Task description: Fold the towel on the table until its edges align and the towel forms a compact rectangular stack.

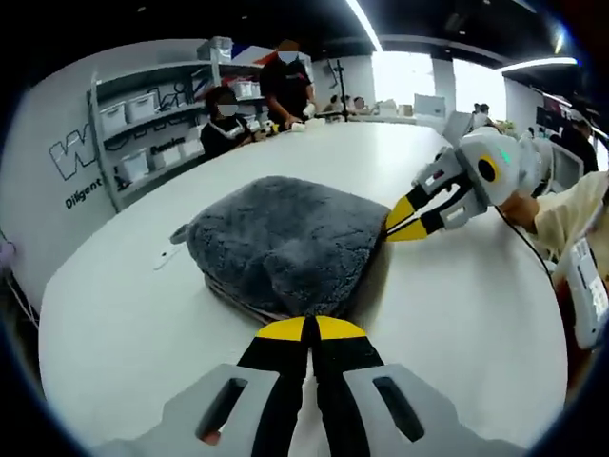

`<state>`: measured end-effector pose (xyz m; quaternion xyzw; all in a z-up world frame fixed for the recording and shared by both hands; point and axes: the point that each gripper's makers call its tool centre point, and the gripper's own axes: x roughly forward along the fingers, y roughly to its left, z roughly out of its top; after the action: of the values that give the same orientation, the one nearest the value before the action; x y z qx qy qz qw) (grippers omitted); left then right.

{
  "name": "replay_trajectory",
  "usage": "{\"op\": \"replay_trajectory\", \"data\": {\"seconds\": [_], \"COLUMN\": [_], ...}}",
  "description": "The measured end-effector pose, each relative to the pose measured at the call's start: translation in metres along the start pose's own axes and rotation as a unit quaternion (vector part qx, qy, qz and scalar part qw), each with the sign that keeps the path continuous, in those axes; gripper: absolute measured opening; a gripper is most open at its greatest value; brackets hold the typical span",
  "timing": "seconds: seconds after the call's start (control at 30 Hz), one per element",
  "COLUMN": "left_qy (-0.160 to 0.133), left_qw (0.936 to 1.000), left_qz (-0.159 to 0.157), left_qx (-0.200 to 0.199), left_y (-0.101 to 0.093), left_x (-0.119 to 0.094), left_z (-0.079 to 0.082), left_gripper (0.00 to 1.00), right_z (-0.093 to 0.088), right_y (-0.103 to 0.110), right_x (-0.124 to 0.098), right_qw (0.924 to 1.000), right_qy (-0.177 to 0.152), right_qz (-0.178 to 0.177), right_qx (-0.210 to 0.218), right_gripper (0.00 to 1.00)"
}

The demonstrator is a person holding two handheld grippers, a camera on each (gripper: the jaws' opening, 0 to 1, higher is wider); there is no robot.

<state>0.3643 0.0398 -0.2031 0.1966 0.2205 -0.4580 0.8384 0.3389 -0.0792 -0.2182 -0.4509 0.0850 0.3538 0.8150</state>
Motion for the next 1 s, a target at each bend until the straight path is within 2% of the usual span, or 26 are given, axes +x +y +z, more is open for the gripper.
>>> {"op": "replay_trajectory", "data": {"seconds": [0.2, 0.37, 0.47, 0.57, 0.73, 0.9, 1.0], "left_qy": [0.013, 0.011, 0.013, 0.021, 0.013, -0.044, -0.061], "left_qw": [0.9999, 0.9999, 0.9999, 0.9989, 0.9982, 0.9974, 0.9973], "left_qz": [0.006, 0.004, -0.006, -0.040, -0.059, -0.054, -0.036], "left_qx": [0.005, -0.001, -0.006, -0.008, -0.005, -0.016, -0.023], "left_y": [0.004, 0.003, 0.001, -0.010, -0.016, -0.011, -0.004], "left_x": [0.009, 0.005, 0.002, -0.003, -0.018, -0.034, -0.034], "left_z": [-0.008, -0.005, -0.004, -0.005, 0.007, 0.036, 0.043], "left_gripper": [0.01, 0.02, 0.05, 0.14, 0.14, 0.14, 0.14], "right_z": [-0.002, 0.000, 0.003, 0.008, 0.025, 0.047, 0.053], "right_y": [0.006, 0.013, 0.013, 0.013, 0.016, 0.006, -0.011], "right_x": [0.002, 0.001, -0.001, -0.006, -0.018, -0.035, -0.039], "right_qw": [0.9999, 0.9990, 0.9980, 0.9959, 0.9843, 0.9662, 0.9618], "right_qy": [-0.002, -0.008, -0.014, -0.029, -0.076, -0.140, -0.164], "right_qz": [0.016, 0.036, 0.044, 0.055, 0.095, 0.114, 0.099], "right_qx": [0.003, 0.026, 0.043, 0.067, 0.128, 0.184, 0.196], "right_gripper": [0.00, 0.13, 0.15, 0.17, 0.18, 0.17, 0.17]}}
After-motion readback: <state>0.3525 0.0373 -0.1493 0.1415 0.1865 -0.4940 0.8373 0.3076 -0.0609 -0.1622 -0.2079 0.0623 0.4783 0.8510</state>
